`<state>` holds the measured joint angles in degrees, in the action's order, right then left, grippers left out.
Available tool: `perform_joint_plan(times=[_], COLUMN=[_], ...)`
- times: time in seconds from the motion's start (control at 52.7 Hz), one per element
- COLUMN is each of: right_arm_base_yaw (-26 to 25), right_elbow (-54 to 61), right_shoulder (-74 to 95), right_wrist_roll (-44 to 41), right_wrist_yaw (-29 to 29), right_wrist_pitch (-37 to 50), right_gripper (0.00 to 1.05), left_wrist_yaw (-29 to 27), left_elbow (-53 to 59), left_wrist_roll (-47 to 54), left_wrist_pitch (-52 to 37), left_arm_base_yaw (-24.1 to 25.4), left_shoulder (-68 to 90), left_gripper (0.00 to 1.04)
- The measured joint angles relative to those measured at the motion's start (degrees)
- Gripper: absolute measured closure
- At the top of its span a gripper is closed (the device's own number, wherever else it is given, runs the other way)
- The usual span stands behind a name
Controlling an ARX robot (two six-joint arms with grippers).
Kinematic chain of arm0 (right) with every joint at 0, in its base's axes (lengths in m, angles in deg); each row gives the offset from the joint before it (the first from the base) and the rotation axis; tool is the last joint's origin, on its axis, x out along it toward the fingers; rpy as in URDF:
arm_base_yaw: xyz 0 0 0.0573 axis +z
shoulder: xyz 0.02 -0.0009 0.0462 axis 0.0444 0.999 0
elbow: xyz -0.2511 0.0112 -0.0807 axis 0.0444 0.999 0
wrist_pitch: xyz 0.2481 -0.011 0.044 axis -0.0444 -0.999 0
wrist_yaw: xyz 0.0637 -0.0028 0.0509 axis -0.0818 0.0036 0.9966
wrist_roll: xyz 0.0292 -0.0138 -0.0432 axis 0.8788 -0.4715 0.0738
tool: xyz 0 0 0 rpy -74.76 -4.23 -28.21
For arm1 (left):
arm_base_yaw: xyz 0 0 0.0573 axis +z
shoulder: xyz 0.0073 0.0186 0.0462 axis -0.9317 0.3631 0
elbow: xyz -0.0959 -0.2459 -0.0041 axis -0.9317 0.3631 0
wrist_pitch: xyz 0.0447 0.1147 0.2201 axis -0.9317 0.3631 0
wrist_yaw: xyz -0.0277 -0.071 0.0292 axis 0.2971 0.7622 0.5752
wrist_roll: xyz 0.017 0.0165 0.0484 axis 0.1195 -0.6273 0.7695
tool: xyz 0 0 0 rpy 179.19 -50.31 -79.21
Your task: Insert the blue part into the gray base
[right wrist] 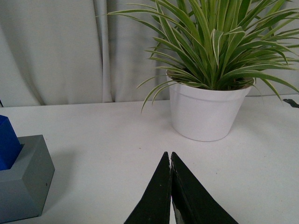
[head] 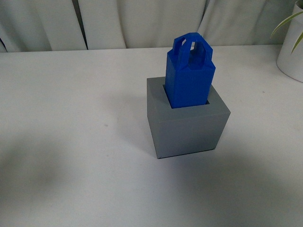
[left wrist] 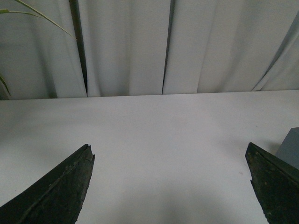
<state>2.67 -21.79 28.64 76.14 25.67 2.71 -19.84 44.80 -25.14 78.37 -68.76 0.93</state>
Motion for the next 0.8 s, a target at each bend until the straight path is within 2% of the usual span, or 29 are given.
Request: perform_joint_plan(times=[0.076,0.19,0.266,0.569,0.626,0.759,0.797], right_arm_base_yaw=[0.0,0.0,0.0,0.0,0.0,0.0,0.0], right_elbow=[0.0,-0.07,-0.07,-0.07,-0.07,-0.07,-0.07], right_shoulder=[-0.92,-9.05,-10.54,-10.58,-10.58,-10.58,-10.58], right_wrist_roll=[0.0,0.0,-0.02,0.0,0.0,0.0,0.07], right_wrist_yaw=[0.0,0.07,0.04,0.04,0.04,0.04,0.04], right_wrist_pitch=[-0.96,-10.6,-10.91,-10.97,-10.97,-10.97,-10.97], right_gripper=[1.03,1.03,1.02,0.54,0.43,0.09,0.05], left_wrist_yaw=[0.0,0.0,0.02,0.02,0.02,0.02,0.0], left_elbow=[0.0,0.0,0.0,0.0,0.0,0.0,0.0], left_wrist_roll=[0.0,0.0,0.0,0.0,-0.02,0.0,0.0], left_wrist_pitch=[0.0,0.0,0.0,0.0,0.0,0.0,0.0], left_arm_base_yaw=[0.0,0.0,0.0,0.0,0.0,0.0,0.0], left_shoulder=[0.0,0.0,0.0,0.0,0.0,0.0,0.0], left_gripper=[0.06,0.06,0.06,0.06,0.06,0.06,0.06])
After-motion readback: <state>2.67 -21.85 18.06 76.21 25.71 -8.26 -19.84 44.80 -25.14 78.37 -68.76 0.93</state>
